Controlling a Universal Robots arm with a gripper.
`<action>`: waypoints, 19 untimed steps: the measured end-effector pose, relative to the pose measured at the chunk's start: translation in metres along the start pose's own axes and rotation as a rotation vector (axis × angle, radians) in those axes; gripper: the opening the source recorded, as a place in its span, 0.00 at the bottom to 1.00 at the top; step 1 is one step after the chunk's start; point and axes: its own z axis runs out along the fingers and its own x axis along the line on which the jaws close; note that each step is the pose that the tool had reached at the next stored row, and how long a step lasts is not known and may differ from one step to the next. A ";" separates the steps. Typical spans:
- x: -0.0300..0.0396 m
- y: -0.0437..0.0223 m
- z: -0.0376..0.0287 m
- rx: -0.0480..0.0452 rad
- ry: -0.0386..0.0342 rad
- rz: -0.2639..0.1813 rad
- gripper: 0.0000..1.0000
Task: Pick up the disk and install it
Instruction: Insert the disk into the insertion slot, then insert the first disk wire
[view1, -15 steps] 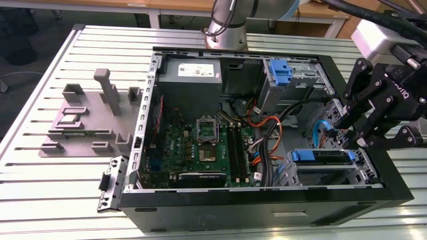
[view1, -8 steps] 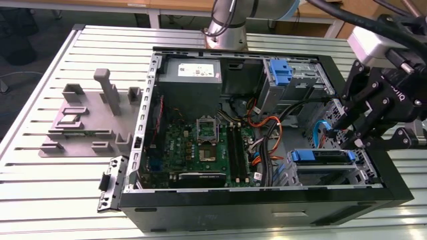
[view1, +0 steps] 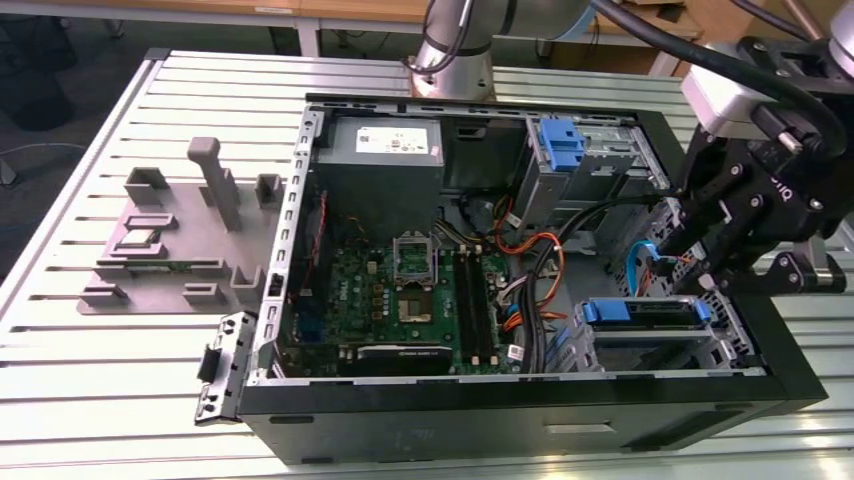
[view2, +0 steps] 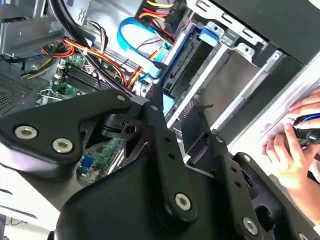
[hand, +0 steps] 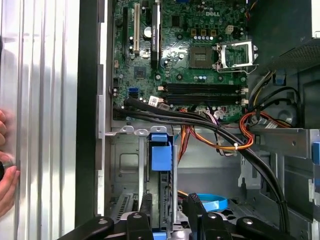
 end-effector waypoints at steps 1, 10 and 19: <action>-0.0014 0.0000 0.0005 0.0001 0.0002 -0.002 0.42; -0.0022 -0.0001 0.0040 0.0019 0.0012 -0.028 0.42; -0.0023 0.0000 0.0006 0.0019 0.0010 -0.028 0.42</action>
